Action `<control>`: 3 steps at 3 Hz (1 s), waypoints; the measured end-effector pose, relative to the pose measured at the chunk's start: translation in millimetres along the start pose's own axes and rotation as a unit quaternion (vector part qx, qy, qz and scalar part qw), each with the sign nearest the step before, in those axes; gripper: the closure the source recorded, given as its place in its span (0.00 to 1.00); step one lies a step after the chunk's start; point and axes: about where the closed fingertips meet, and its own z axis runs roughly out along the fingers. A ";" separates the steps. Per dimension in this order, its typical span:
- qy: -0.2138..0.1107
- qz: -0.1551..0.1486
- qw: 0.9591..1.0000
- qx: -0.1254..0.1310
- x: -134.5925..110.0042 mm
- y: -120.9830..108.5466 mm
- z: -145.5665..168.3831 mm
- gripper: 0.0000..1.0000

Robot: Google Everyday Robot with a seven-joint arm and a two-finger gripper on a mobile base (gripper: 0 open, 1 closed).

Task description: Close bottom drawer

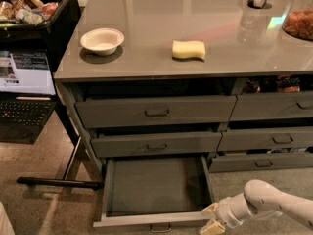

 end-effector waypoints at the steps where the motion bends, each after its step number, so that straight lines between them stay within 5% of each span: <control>1: -0.007 0.018 1.000 -0.010 31.8 -10.8 33.2 0.66; 3: 0.001 0.047 0.999 -0.021 75.3 -37.5 85.9 1.00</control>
Offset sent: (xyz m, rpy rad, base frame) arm 0.0003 -0.0191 -0.1412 0.0233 0.1134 -0.0688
